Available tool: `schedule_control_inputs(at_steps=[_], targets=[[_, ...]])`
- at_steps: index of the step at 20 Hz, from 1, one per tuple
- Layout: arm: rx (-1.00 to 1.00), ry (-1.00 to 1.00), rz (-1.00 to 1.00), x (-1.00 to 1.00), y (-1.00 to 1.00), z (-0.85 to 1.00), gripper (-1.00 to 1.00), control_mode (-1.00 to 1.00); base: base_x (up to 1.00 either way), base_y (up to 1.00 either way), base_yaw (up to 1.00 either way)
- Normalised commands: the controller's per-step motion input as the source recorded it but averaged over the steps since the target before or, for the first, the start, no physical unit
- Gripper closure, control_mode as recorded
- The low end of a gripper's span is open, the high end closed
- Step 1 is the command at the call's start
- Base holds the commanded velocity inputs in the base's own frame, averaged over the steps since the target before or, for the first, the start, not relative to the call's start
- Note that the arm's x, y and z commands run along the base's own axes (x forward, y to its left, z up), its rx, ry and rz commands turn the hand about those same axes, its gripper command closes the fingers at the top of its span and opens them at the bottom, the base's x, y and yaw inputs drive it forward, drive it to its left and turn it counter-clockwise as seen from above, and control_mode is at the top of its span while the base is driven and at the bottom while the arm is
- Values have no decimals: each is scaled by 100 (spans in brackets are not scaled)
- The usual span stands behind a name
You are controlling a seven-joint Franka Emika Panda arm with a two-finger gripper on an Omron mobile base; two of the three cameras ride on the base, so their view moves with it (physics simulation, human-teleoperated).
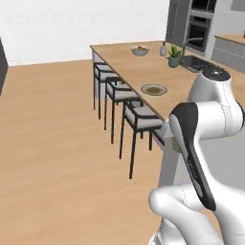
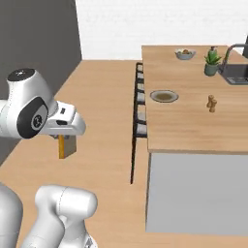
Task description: Start the toaster. Once the lever pops up, take the bread to the plate on the dining counter.
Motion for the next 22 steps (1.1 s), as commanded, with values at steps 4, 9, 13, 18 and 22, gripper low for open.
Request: schedule_control_inputs(at_steps=[4,9,13,18,22], targets=[[0,0,0,0,0,0,100,100,0,0,-96],[0,0,0,0,0,0,100,100,0,5,-96],[0,0,0,0,0,0,100,100,-1,28,-87],[0,0,0,0,0,0,100,100,-66,74,-47],[0,0,0,0,0,0,100,100,-97,100,-20]])
